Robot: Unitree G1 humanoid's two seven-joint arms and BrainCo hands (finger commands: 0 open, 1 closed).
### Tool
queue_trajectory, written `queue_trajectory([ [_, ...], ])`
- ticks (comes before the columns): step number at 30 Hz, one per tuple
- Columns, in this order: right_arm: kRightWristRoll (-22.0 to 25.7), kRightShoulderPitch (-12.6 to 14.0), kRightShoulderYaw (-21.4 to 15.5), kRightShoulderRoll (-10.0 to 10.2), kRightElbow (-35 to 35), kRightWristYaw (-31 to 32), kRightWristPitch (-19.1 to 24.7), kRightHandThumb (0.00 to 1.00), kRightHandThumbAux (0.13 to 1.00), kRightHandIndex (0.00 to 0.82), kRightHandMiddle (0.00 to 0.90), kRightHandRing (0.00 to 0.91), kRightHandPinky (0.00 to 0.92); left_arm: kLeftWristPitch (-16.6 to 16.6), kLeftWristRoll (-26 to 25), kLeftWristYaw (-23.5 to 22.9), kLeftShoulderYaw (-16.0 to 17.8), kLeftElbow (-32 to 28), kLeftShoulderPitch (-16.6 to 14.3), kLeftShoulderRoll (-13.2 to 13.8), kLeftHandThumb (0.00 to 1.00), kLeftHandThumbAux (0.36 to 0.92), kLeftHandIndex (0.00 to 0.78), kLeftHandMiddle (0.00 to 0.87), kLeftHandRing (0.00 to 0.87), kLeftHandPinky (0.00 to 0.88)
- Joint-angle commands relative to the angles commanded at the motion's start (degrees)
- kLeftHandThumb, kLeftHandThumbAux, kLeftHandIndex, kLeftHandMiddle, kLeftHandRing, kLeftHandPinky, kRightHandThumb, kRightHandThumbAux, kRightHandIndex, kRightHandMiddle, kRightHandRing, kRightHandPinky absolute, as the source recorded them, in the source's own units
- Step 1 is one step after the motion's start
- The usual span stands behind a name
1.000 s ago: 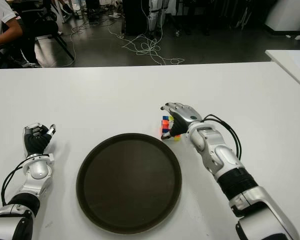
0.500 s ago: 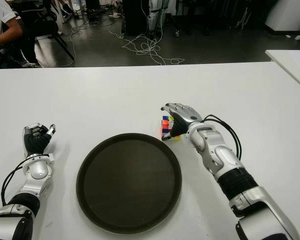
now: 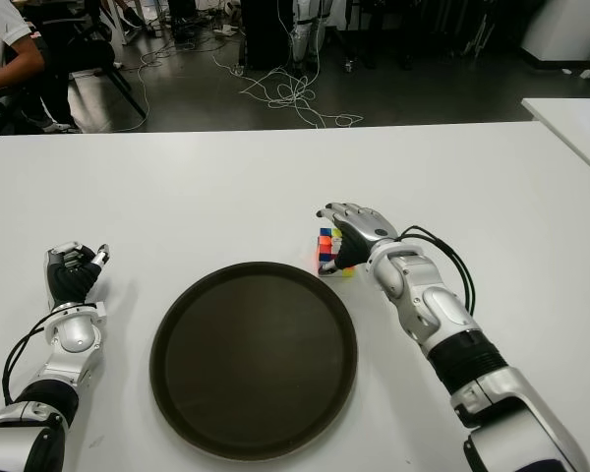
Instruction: Pick up the Rubik's Cube and put it in the plate
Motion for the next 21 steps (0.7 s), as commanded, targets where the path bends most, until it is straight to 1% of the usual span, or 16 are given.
queue_trajectory([
  [5,0.1,-0.1,0.2,0.0,0.5,0.3,-0.1,0.064,0.710,0.000,0.000,0.000,0.054,0.1,-0.1,0.1,0.1,0.0,0.0,-0.1,0.389,0.755,0.691,0.842,0.854,0.864],
  [13,0.2,0.1,0.2,0.3,1.1,0.0,-0.3,0.057,0.707,0.000,0.000,0.000,0.059,-0.1,-0.2,-0.1,0.1,-0.3,0.1,-0.1,0.383,0.756,0.702,0.845,0.857,0.866],
  [17,0.5,0.0,0.3,0.6,2.0,-0.2,-0.7,0.030,0.683,0.000,0.000,0.000,0.044,-0.5,-0.2,-0.2,0.0,-0.5,0.3,-0.1,0.390,0.747,0.704,0.847,0.859,0.867],
  [21,0.7,0.0,0.3,0.7,2.5,-0.2,-1.2,0.009,0.686,0.000,0.000,0.000,0.035,-0.8,-0.2,-0.5,0.1,-0.4,0.4,0.0,0.382,0.753,0.692,0.839,0.853,0.857],
])
